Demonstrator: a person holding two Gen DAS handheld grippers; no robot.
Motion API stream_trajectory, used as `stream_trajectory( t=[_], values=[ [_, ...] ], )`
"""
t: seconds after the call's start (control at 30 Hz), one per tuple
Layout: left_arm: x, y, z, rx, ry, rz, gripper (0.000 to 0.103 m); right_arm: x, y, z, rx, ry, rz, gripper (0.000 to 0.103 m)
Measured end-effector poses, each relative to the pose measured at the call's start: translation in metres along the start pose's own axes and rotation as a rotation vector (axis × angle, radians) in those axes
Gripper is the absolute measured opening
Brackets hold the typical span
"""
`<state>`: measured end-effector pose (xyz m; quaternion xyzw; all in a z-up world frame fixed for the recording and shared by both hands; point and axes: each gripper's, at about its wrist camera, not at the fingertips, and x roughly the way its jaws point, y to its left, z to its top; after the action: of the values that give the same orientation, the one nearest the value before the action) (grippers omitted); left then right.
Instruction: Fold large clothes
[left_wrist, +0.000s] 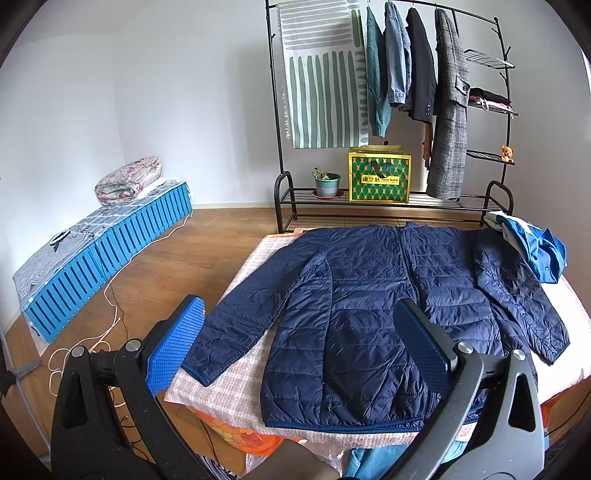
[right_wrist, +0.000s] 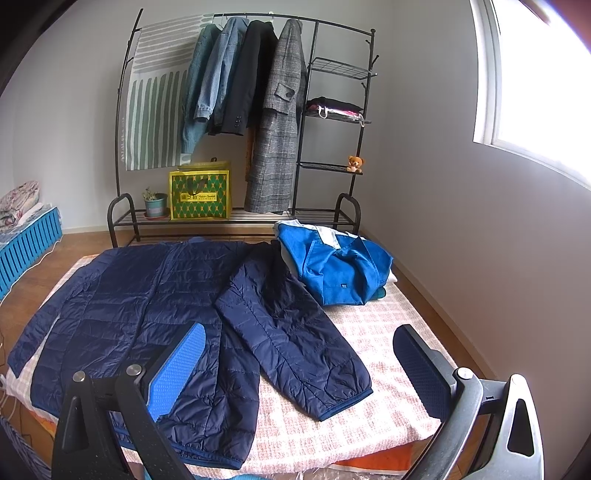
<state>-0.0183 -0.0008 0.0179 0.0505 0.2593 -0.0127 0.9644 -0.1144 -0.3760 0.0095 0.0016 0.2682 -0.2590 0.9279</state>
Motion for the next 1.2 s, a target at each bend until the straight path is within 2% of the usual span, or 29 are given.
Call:
stream_trajectory(
  t=[0.57, 0.87, 1.1, 1.2],
  values=[
    [0.000, 0.000, -0.002, -0.003, -0.001, -0.001, 0.103, 0.002, 0.001, 0.003, -0.004, 0.013, 0.001, 0.103],
    [0.001, 0.007, 0.011, -0.026, 0.020, 0.007, 0.103, 0.005, 0.009, 0.004, -0.013, 0.018, 0.006, 0.103],
    [0.042, 0.045, -0.003, -0.104, 0.081, 0.039, 0.103, 0.013, 0.028, 0.007, -0.042, 0.020, 0.029, 0.103],
    [0.065, 0.071, -0.016, -0.164, 0.111, 0.012, 0.103, 0.019, 0.039, 0.009, -0.058, 0.014, 0.045, 0.103]
  ],
)
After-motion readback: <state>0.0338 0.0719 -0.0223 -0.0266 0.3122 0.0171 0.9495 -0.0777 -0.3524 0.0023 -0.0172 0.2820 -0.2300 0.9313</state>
